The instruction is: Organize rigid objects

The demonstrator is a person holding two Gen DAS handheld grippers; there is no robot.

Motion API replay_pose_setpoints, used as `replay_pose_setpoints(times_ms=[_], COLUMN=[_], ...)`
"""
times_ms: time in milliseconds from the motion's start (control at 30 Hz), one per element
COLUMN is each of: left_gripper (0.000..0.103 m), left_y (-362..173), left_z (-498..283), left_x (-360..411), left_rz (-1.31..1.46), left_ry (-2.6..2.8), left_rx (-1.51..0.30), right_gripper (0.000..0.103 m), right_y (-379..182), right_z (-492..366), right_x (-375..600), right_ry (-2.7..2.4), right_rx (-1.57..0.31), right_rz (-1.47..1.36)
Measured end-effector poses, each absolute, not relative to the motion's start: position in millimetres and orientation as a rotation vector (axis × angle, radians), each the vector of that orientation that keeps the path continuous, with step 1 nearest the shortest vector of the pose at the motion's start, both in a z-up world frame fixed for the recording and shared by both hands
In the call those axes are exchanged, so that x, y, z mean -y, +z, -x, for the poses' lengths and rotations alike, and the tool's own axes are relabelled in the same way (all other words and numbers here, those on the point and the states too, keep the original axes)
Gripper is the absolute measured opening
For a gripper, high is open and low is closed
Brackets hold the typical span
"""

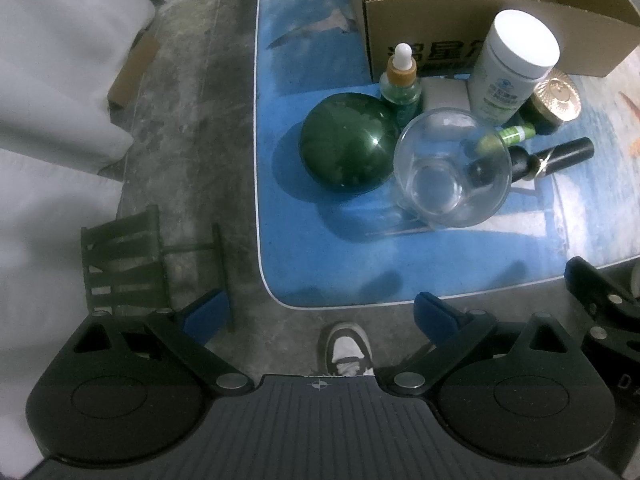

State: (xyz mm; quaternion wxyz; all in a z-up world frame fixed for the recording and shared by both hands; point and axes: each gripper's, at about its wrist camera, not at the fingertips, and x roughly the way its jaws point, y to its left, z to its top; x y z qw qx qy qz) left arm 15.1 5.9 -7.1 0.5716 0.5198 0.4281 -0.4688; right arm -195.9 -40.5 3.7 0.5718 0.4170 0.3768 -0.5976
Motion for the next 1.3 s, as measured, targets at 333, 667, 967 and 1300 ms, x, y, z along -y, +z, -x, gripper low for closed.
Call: replay_pose_setpoints(times_ms=[333, 667, 967, 1300], left_gripper=[0.1, 0.1, 0.1, 0.1], left_y=[-8.8, -8.7, -9.6, -6.6], left_z=[-15.8, -15.9, -14.5, -16.5], left_x=[-7.8, -8.3, -8.2, -7.2], left_rz=[-1.22, -1.223, -1.227, -1.175], left_ry=[-1.094, -1.094, -1.107, -1.24], left_rx=[-1.007, -1.005, -1.001, -0.919], right_gripper=[0.103, 0.103, 0.103, 0.103], right_y=[3.6, 3.8, 3.2, 14.8], right_z=[194.6, 194.7, 198.7, 222.4], right_x=[40.8, 41.1, 36.3, 37.5], right_ry=[-1.401, -1.402, -1.42, -1.477], right_rx=[-0.885, -0.885, -0.878, -0.784], right_rz=[-0.978, -0.978, -0.986, -0.982])
